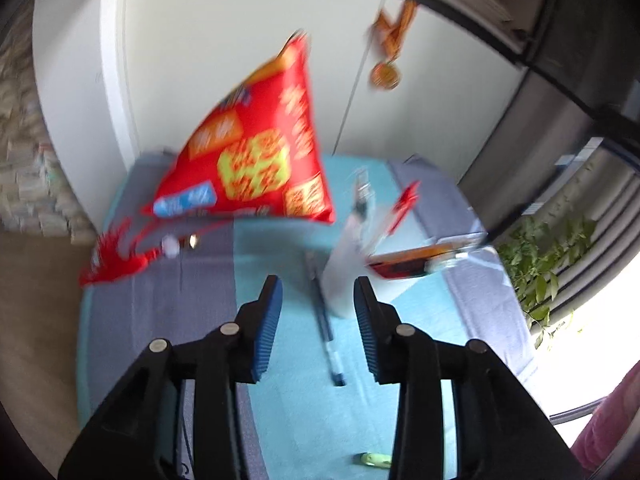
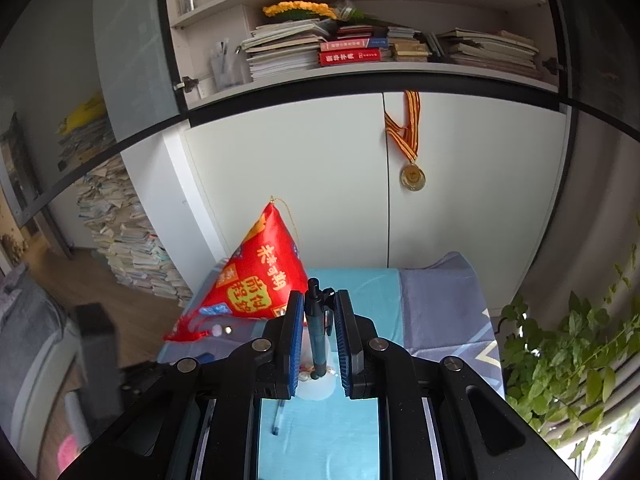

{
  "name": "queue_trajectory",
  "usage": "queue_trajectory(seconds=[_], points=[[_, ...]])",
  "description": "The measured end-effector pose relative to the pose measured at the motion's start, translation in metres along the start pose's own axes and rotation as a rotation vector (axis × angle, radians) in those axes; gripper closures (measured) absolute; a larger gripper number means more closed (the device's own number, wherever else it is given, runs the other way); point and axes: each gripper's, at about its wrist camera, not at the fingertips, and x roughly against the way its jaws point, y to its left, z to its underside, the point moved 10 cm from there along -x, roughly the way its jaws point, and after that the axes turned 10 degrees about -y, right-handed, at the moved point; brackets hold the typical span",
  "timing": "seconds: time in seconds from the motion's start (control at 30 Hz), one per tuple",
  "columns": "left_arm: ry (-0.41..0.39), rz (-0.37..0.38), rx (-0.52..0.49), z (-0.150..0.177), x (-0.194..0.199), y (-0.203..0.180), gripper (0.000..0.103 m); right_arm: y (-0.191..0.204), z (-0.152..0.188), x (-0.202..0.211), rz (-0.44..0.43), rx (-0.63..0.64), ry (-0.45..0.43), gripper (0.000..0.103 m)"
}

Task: Organize stationery
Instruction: 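Lower black pen over cup with right tool while left tool releases blue pen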

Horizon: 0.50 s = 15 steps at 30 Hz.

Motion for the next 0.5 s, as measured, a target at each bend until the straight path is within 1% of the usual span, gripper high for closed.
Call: queue_trajectory(seconds=[0.1,0.2,0.27,0.33,0.4,0.47,0.5], points=[[0.079,-0.015,0.002,0.02,-0.022,0.006,0.068,-0.001,0.0,-0.002,0.003,-0.003,0.001,0.087],[0.132,0.011,-0.029,0.039,-0.035,-0.004,0.068,-0.002,-0.002,-0.004,0.003,-0.011,-0.002,0.087],[0.15,0.005,-0.073,0.05,-0.042,-0.011,0.067,-0.003,-0.004,-0.007,0.007,-0.016,-0.005,0.087],[0.173,-0.02,-0.129,0.061,-0.053,-0.017,0.066,-0.002,-0.006,-0.009,0.007,-0.024,-0.007,0.087],[0.202,-0.031,-0.143,0.071,-0.06,-0.021,0.066,0.0,-0.007,-0.01,0.002,-0.025,-0.008,0.087],[0.23,-0.036,-0.138,0.078,-0.068,-0.021,0.069,0.002,-0.007,-0.011,-0.002,-0.022,-0.009,0.087],[0.204,-0.049,-0.154,0.076,-0.068,-0.022,0.07,0.002,-0.007,-0.01,-0.002,-0.021,-0.008,0.087]])
